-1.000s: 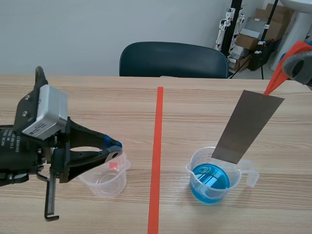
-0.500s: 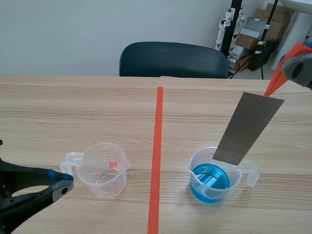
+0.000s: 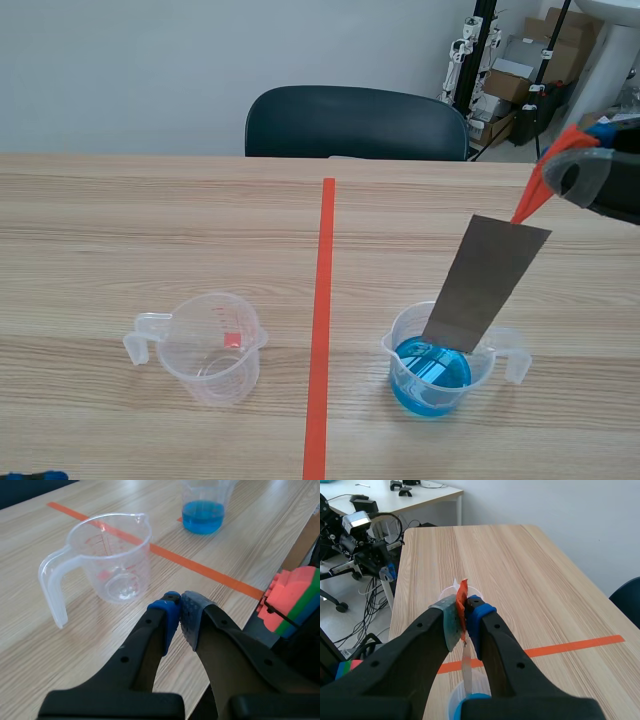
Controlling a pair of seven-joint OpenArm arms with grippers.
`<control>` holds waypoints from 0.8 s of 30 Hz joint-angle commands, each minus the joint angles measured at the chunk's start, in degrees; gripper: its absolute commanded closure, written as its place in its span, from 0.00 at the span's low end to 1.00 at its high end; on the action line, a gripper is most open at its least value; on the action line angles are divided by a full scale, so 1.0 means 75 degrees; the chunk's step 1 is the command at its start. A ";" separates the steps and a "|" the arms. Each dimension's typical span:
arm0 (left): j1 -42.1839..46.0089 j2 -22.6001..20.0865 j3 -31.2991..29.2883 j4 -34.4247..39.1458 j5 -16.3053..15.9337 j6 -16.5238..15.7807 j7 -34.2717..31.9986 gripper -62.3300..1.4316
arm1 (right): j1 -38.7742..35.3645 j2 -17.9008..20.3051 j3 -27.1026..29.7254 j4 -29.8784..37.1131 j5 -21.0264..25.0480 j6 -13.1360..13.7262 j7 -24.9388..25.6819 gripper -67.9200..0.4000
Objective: Do the redox reaction experiment. lower the plate into the blue solution
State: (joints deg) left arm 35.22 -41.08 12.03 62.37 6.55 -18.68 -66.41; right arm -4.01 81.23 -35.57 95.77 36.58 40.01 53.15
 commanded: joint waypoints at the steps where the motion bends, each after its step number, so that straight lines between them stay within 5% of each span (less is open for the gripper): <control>1: -0.0064 0.0134 0.0015 -0.0023 0.0187 0.0204 -0.0586 0.91 | 0.0070 -0.0009 0.0099 0.0023 0.0114 -0.0017 0.0064 0.99; 10: -0.0224 0.0807 0.0015 -0.1227 0.1556 0.1588 -0.2882 0.91 | 0.0070 -0.0291 0.0099 0.0020 -0.0143 -0.0076 -0.0085 0.99; 24: -0.0723 0.1909 0.0015 -0.1967 0.1684 0.1874 -0.3016 0.91 | 0.0070 -0.0682 0.0099 0.0015 -0.0259 -0.0423 -0.0501 0.99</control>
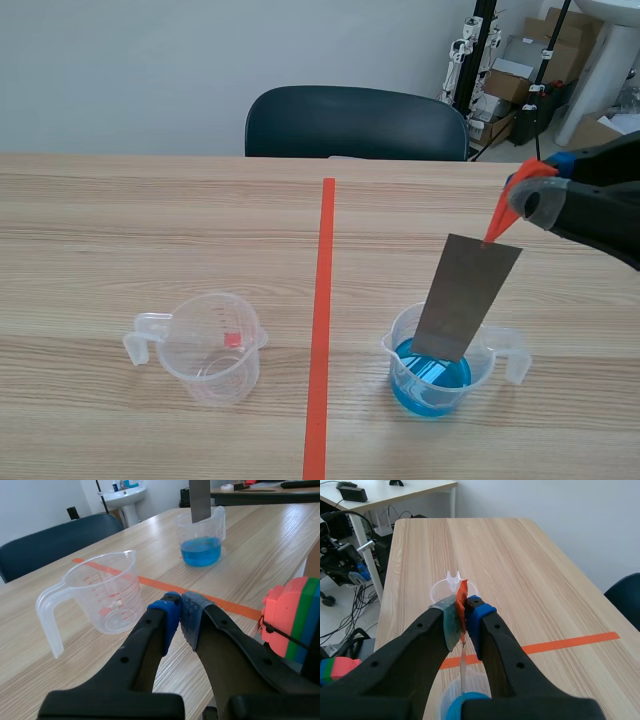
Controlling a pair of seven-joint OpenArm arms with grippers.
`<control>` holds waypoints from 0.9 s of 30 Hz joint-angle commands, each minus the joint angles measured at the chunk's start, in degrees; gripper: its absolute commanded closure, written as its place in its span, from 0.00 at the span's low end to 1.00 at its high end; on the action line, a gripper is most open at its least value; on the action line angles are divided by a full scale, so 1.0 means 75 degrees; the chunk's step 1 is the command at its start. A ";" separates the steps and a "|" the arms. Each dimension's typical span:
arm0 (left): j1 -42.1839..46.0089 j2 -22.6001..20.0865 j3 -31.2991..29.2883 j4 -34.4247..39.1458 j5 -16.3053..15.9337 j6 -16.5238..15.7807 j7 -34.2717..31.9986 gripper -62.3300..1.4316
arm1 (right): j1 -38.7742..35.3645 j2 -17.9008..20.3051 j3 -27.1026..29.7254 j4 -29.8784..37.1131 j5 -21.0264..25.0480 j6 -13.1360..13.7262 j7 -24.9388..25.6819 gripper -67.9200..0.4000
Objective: Do the redox reaction experiment. lower the plate into the blue solution
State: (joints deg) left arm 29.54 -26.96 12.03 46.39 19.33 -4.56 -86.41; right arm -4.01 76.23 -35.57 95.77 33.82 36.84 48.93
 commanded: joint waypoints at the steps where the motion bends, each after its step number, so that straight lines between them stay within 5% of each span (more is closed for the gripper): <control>1: 0.0035 0.0093 0.0015 0.0172 -0.0017 -0.0009 -0.0349 0.91 | 0.0070 -0.0055 0.0099 0.0012 0.0105 0.0000 0.0017 0.99; 4: 0.0032 0.0262 0.0015 0.0181 0.0242 -0.0006 -0.0349 0.85 | 0.0070 -0.0143 0.0099 0.0000 0.0026 -0.0003 -0.0020 0.99; 7: 0.0012 0.0376 0.0015 0.0201 0.0813 -0.0012 -0.0349 0.61 | 0.0070 -0.0204 0.0099 -0.0003 -0.0090 -0.0003 -0.0023 0.99; 12: -0.0006 0.0694 0.0015 0.0224 0.0825 -0.0020 -0.0349 0.27 | 0.0070 -0.0332 0.0099 -0.0128 -0.0122 -0.0006 -0.0020 0.99; 24: -0.0283 0.0944 0.0015 0.0242 0.0711 -0.0154 -0.0349 0.24 | 0.0070 -0.0816 0.0099 -0.0662 -0.0347 0.0000 0.0015 0.99; 27: -0.0300 0.0944 0.0015 0.0335 0.0714 -0.0157 -0.0349 0.10 | 0.0070 -0.0854 0.0099 -0.0688 -0.0347 0.0000 0.0012 0.99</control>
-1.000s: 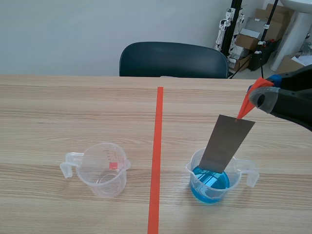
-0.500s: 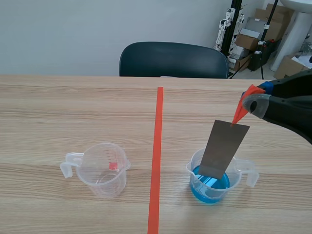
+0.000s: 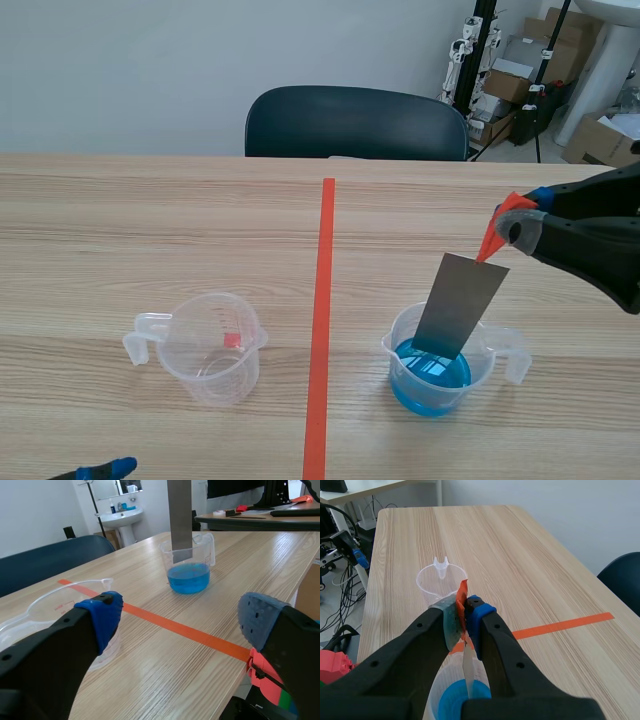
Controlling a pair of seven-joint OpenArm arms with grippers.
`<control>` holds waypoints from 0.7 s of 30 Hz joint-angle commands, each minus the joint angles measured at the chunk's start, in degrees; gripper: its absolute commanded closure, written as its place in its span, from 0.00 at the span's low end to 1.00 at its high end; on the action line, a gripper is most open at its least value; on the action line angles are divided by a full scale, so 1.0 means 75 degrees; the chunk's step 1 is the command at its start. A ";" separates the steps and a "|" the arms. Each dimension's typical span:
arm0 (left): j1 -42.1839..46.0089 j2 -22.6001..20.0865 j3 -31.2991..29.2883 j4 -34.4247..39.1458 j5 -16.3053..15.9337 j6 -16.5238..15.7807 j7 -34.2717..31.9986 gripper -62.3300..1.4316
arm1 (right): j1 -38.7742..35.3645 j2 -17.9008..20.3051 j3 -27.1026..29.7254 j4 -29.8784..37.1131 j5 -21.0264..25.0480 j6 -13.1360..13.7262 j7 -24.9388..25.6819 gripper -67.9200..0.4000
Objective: Do the redox reaction experiment. lower the plate into the blue solution
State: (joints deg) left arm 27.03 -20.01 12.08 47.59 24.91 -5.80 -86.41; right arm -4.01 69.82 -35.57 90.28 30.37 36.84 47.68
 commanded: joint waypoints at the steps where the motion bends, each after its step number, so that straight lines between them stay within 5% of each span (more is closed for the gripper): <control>1: 0.0035 0.0017 0.0009 0.0187 -0.0029 -0.0003 -0.0349 0.05 | 0.0070 0.0000 0.0099 0.0044 0.0114 0.0000 0.0181 0.99; 21: 0.0073 0.0038 -0.0029 0.0201 -0.0230 -0.0187 -0.0137 0.00 | 0.0064 -0.0187 0.0099 -0.0460 -0.0358 0.0000 0.0761 0.99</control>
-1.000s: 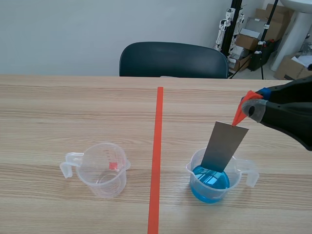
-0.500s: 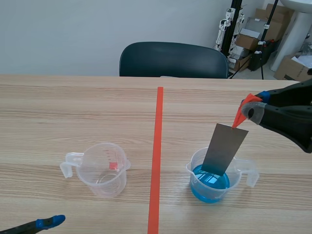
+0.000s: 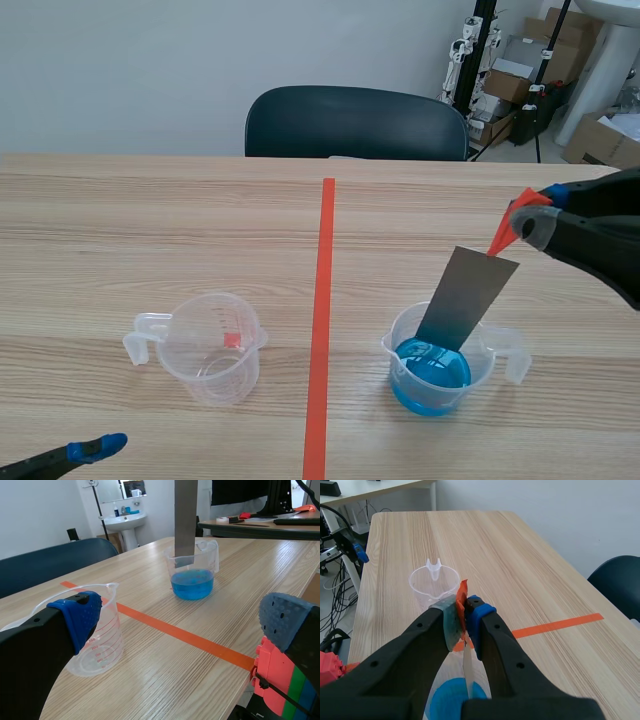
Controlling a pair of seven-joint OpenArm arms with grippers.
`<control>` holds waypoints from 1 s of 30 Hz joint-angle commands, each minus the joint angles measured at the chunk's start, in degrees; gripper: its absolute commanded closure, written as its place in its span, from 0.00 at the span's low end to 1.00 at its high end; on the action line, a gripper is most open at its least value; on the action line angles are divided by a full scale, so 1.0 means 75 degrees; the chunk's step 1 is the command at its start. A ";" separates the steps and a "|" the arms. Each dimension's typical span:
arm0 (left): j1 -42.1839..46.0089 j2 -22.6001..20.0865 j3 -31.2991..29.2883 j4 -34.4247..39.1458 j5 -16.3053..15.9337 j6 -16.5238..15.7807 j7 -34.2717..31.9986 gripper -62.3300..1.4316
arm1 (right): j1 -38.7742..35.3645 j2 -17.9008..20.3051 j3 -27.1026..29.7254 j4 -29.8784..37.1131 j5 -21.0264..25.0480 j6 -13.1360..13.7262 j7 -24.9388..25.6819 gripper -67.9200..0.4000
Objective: Do the redox reaction experiment. lower the plate into the blue solution
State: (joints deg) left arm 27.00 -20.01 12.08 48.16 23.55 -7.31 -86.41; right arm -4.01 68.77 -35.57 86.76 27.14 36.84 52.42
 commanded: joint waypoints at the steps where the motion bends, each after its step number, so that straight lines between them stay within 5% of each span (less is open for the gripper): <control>1: 0.0073 0.0038 -0.0029 0.0125 -0.0050 0.0015 -0.0137 0.00 | 0.0064 -0.0099 0.0099 -0.0047 0.0012 0.0000 0.0178 0.99; 30: 0.0058 0.0035 -0.0029 0.0125 -0.0050 0.0020 -0.0105 0.00 | 0.0064 -0.1003 0.0099 -0.0921 -0.1023 0.0003 0.0691 0.99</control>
State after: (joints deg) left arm 27.00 -20.01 12.05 48.16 23.55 -7.29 -86.41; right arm -4.03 60.49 -35.57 79.07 18.44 36.84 56.73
